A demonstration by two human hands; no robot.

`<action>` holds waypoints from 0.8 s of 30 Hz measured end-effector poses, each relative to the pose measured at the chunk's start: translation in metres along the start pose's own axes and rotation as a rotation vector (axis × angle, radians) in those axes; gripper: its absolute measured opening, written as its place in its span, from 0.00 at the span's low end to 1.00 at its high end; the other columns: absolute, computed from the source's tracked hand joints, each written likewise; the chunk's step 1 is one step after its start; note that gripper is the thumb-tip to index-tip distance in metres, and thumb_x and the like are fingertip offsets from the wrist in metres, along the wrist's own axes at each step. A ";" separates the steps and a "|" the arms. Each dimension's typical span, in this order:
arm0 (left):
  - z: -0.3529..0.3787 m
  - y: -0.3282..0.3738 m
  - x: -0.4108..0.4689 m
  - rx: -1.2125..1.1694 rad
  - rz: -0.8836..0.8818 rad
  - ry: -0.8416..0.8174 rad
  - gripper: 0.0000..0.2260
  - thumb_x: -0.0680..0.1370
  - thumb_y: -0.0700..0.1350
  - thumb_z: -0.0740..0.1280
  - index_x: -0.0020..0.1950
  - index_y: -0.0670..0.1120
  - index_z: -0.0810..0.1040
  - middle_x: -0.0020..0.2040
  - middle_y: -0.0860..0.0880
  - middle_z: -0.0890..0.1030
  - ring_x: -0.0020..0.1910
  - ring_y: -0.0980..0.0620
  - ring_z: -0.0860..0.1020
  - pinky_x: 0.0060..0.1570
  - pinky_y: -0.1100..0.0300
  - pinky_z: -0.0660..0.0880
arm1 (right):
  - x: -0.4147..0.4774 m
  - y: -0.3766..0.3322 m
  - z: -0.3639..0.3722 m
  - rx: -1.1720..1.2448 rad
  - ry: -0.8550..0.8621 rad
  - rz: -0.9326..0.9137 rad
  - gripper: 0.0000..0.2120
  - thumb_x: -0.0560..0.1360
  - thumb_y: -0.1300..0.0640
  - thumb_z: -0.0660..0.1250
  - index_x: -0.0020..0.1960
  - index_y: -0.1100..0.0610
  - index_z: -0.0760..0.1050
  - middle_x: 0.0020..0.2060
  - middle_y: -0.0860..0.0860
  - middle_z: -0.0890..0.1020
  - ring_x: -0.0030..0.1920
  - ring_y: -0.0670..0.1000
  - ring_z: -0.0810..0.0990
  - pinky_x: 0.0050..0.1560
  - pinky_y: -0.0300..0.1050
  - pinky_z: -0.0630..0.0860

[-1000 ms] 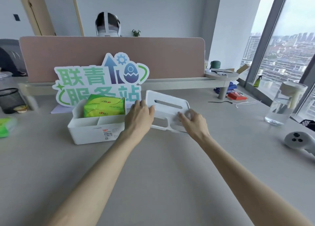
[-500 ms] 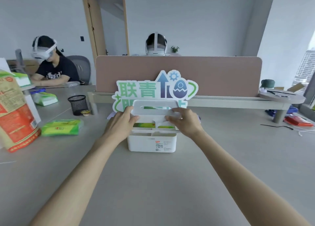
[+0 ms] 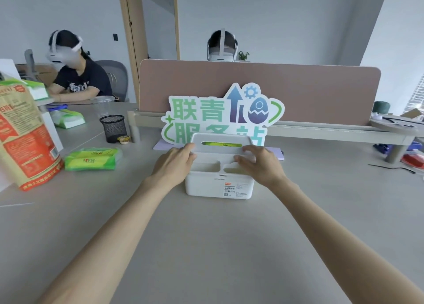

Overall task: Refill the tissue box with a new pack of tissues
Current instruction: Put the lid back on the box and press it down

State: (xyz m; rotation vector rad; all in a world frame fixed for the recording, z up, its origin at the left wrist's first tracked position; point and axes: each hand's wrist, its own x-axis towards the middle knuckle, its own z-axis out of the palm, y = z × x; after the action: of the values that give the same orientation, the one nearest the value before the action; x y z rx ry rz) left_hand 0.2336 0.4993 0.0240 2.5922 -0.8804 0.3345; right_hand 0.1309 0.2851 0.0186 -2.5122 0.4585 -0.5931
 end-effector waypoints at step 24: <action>0.015 0.002 -0.003 -0.010 0.101 -0.064 0.21 0.80 0.41 0.51 0.74 0.44 0.61 0.76 0.49 0.62 0.75 0.51 0.61 0.69 0.56 0.62 | -0.023 0.002 0.014 -0.200 0.036 -0.237 0.19 0.82 0.51 0.55 0.67 0.59 0.71 0.63 0.56 0.75 0.65 0.59 0.71 0.62 0.52 0.69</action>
State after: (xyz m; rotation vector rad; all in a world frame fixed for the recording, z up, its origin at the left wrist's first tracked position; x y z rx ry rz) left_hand 0.2318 0.4932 0.0105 2.5673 -1.0357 0.2752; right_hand 0.1185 0.2989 -0.0008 -2.7741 0.2440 -0.7134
